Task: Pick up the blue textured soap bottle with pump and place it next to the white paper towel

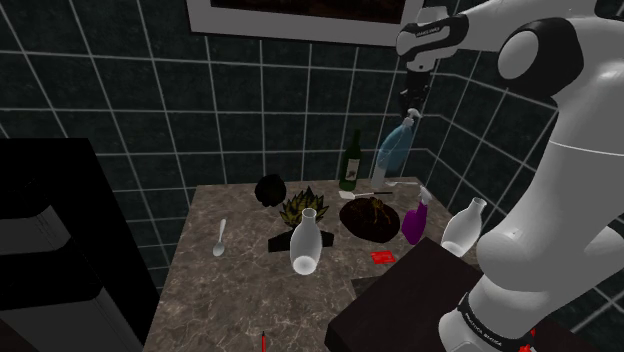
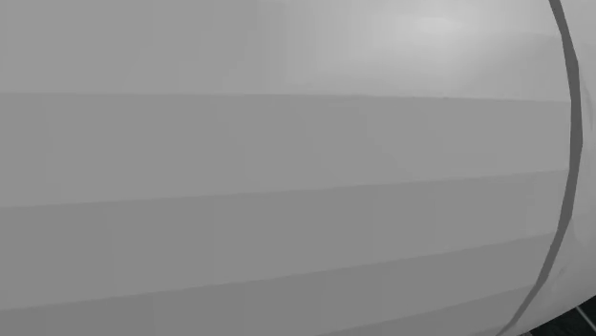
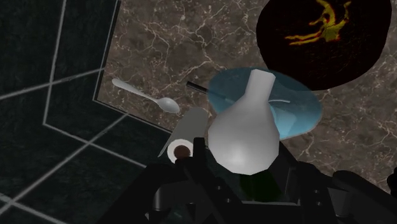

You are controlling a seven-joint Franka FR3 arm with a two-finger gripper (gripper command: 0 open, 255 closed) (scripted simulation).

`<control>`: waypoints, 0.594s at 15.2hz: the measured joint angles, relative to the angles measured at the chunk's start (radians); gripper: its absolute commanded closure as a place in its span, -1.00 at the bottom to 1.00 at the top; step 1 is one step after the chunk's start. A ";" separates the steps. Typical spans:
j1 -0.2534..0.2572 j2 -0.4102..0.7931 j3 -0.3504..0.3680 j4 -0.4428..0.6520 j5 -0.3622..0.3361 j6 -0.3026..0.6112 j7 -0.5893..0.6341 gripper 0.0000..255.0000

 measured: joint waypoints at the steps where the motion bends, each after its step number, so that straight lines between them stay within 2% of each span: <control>1: 0.000 0.001 0.000 -0.015 0.000 0.016 0.001 1.00; 9: -0.002 0.014 -0.001 -0.109 -0.004 0.122 0.012 1.00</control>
